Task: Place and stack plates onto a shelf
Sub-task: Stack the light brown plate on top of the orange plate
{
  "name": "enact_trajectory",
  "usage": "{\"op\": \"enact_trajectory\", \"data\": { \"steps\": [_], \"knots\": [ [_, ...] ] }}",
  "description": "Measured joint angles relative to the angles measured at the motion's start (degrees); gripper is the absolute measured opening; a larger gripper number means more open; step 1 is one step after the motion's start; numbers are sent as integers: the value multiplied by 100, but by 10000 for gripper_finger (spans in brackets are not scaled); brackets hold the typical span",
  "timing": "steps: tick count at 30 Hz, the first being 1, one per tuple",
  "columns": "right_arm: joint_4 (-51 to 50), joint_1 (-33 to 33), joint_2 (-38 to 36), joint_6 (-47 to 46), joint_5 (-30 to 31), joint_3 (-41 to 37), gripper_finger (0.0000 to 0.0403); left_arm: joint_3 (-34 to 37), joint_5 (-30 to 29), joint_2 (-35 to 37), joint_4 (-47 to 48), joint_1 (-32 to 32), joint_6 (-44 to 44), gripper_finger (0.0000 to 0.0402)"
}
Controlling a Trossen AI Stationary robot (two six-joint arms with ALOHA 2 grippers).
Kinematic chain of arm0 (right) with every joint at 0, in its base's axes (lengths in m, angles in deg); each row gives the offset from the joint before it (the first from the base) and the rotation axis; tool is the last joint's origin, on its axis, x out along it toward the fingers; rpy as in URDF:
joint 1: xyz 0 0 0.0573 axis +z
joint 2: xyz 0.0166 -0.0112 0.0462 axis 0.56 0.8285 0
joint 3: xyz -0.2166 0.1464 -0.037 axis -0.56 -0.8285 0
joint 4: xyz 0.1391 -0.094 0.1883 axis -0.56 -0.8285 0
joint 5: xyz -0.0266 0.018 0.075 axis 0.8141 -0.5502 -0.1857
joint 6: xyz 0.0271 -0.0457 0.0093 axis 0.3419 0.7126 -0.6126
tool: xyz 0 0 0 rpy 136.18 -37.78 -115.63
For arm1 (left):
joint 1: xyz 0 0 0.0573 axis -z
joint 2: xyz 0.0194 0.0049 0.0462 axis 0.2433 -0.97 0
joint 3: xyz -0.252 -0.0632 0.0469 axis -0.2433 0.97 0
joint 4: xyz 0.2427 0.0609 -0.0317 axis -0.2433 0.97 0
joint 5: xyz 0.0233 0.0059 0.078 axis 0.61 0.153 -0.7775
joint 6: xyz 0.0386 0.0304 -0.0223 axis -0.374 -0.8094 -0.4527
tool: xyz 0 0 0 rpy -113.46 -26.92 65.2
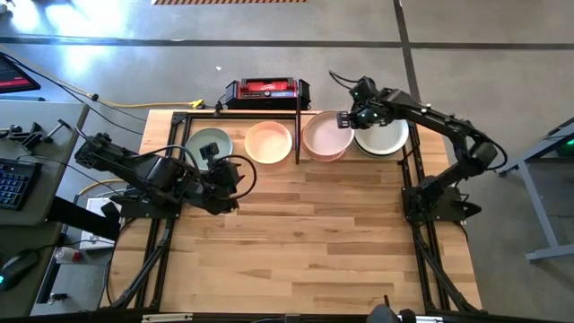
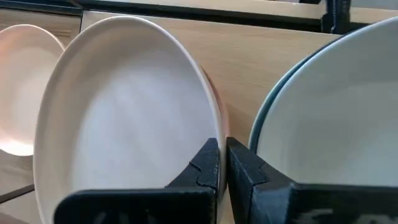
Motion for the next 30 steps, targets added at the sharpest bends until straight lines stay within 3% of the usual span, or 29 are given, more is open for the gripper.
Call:
{"op": "enact_trajectory", "data": {
  "steps": [21,30],
  "knots": [
    [358,27,408,-151,-105,-2,3,0,1,-2,-1,0,54,131],
    [393,27,408,-254,-41,-2,66,0,0,-2,-1,0,45,131]
  ]
}}
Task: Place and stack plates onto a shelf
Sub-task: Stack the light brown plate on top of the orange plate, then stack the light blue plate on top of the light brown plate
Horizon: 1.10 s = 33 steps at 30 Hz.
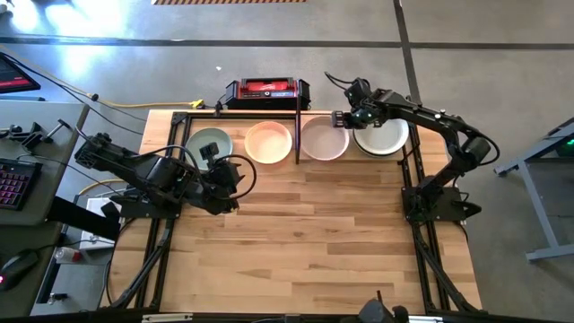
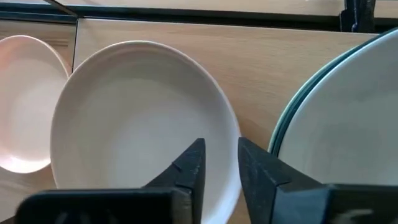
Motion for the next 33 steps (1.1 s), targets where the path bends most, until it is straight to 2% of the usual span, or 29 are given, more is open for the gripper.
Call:
{"op": "enact_trajectory", "data": {
  "steps": [6,12,16,19,25,33],
  "knots": [
    [38,0,0,-7,-175,0,84,0,0,0,0,0,-2,131],
    [29,-12,-75,-8,-1374,4,85,0,10,0,7,-90,-1,131],
    [-11,252,-178,-8,-1793,4,85,2,29,-2,299,-225,238,131],
    [-6,587,-324,-8,-1832,4,85,174,29,-1,546,-376,450,131],
    [19,1407,-574,-131,-1802,4,85,737,99,-7,548,-788,259,131],
    [66,2433,-625,-414,-1255,7,85,1660,768,-4,405,-1780,735,131]
  ]
}}
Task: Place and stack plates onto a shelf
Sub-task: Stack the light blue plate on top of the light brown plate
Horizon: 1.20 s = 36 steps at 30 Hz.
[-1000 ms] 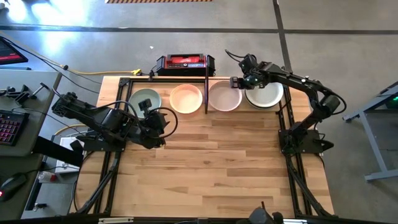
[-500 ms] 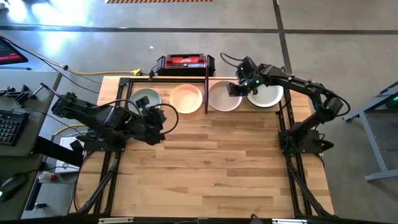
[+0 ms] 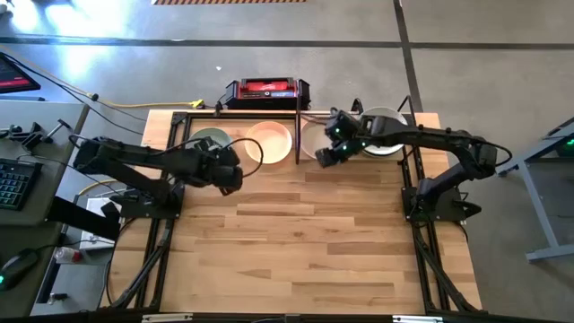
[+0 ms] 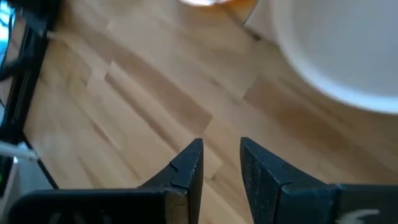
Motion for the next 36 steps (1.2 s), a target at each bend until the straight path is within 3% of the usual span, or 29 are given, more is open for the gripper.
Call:
{"op": "enact_trajectory", "data": {
  "steps": [6,16,25,36],
  "knots": [
    [-1,378,0,28,44,0,85,683,673,0,-543,-1014,-295,131],
    [-3,424,2,115,54,0,85,1289,1630,-41,-1555,-2374,-850,131],
    [-29,424,2,216,54,0,85,1770,2073,-44,-1865,-2974,-744,131],
    [-29,424,4,216,52,0,85,2339,2256,-44,-2401,-3081,-595,131]
  ]
}}
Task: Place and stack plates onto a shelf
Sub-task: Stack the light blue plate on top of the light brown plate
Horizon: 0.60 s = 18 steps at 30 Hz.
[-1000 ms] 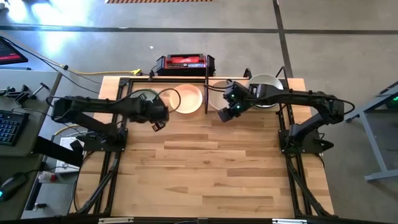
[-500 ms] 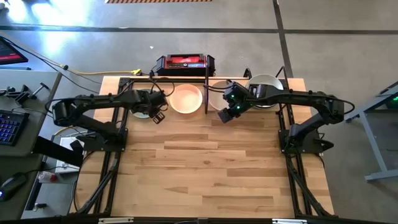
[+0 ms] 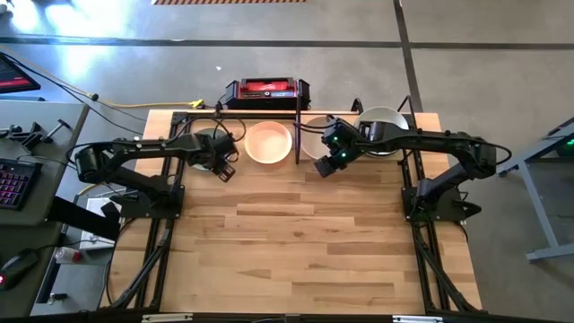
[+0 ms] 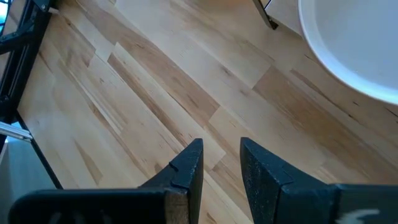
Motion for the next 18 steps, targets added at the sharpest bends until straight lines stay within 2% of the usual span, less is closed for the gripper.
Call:
{"op": "enact_trajectory", "data": {
  "steps": [9,18],
  "knots": [
    [0,0,0,-57,0,0,85,65,70,-50,-84,0,0,131],
    [2,0,0,-153,-2,0,85,65,139,-837,-203,2,-99,131]
  ]
}}
